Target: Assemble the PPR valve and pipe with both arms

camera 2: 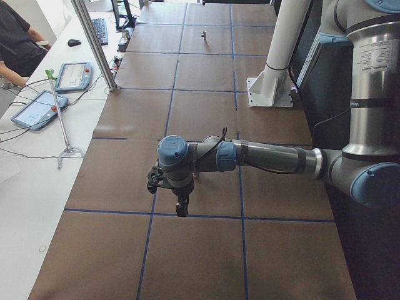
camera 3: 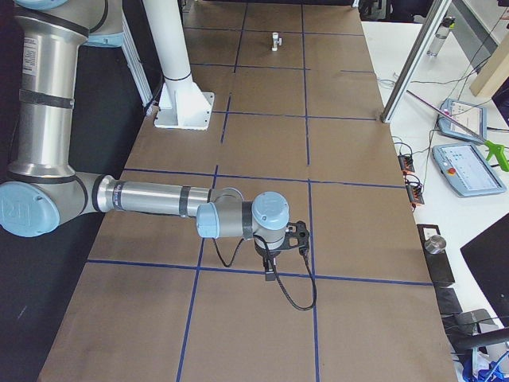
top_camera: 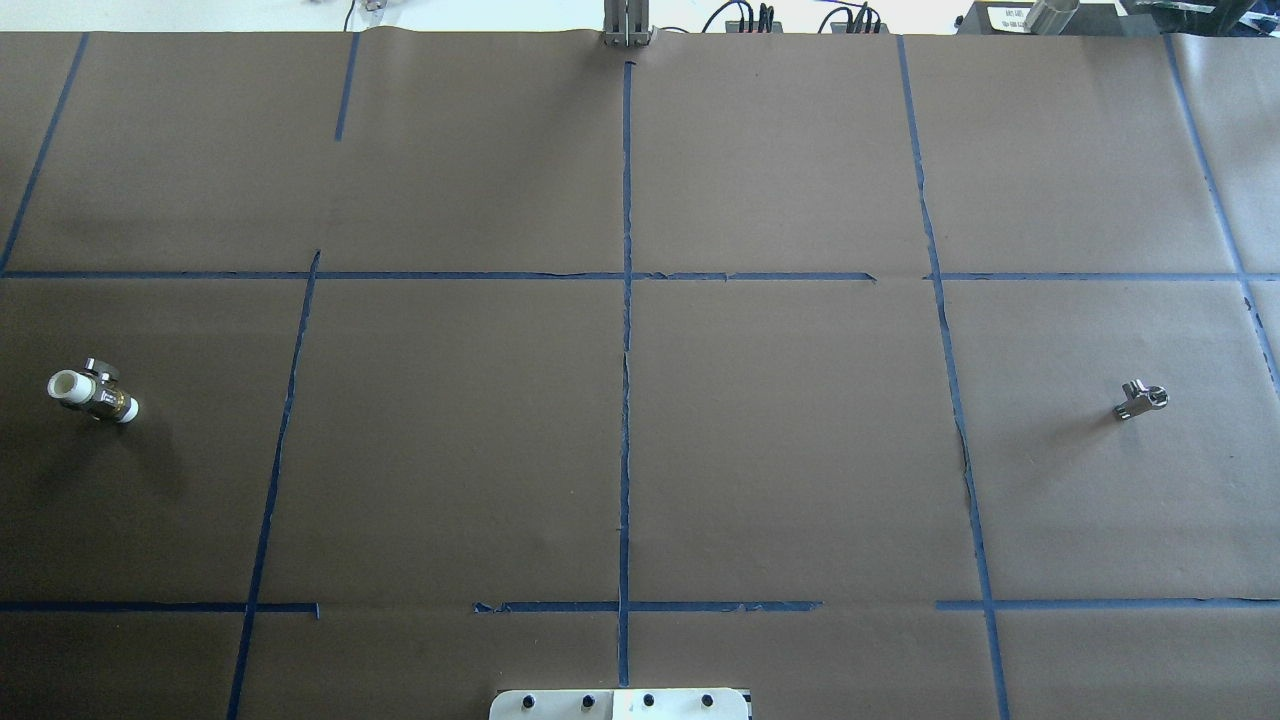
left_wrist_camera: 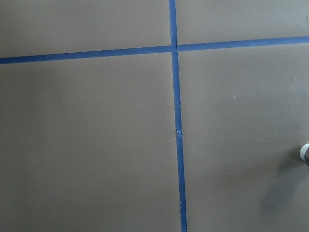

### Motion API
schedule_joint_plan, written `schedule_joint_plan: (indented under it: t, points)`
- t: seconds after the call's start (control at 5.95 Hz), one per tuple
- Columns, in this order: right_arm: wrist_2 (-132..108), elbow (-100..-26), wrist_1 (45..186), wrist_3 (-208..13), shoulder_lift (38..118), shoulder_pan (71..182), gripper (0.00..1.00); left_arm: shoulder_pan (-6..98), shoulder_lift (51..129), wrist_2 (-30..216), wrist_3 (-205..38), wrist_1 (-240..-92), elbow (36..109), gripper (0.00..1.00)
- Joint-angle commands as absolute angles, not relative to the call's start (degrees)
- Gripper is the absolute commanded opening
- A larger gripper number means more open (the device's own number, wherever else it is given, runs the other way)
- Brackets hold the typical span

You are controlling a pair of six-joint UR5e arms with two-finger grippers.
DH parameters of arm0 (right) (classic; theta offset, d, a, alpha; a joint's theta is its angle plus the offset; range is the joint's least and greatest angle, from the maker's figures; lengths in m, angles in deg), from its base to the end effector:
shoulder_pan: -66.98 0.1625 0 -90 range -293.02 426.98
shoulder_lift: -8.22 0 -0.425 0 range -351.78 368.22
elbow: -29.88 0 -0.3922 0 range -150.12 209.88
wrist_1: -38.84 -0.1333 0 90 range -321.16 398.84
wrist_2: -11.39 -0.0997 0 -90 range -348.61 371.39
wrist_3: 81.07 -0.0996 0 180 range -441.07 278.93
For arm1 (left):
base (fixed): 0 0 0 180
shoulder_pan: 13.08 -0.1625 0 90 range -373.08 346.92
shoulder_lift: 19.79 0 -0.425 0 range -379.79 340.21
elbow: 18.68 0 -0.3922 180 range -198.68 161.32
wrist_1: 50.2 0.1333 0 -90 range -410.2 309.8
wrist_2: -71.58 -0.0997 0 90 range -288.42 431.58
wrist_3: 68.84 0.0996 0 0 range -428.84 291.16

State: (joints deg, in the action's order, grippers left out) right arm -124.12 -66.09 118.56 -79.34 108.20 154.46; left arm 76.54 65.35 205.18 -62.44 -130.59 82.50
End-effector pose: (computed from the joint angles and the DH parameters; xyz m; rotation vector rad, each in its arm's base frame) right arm 0.0435 -0.4266 0.6670 0.0982 -0.7946 -0.1136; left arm -0.0616 -0.4496 0.6205 -0.0146 0.7628 0.0907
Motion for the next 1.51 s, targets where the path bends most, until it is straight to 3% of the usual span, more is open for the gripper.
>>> schedule_joint_plan:
  t: [0.0, 0.34, 1.34]
  points:
    - [-124.40, -65.92, 115.22, -79.74, 109.12, 154.08, 1.00, 76.48, 64.68, 205.26, -62.25, -132.73, 82.66, 1.00]
    - [-124.32, -66.18, 115.04, -79.40, 109.12, 153.99, 1.00, 72.55, 64.50, 216.27, -62.86, -133.08, 83.45, 1.00]
    - [-124.58, -66.01, 112.77, -80.17, 109.20, 151.36, 1.00, 52.01, 64.76, 206.38, -105.16, -148.06, 89.25, 1.00]
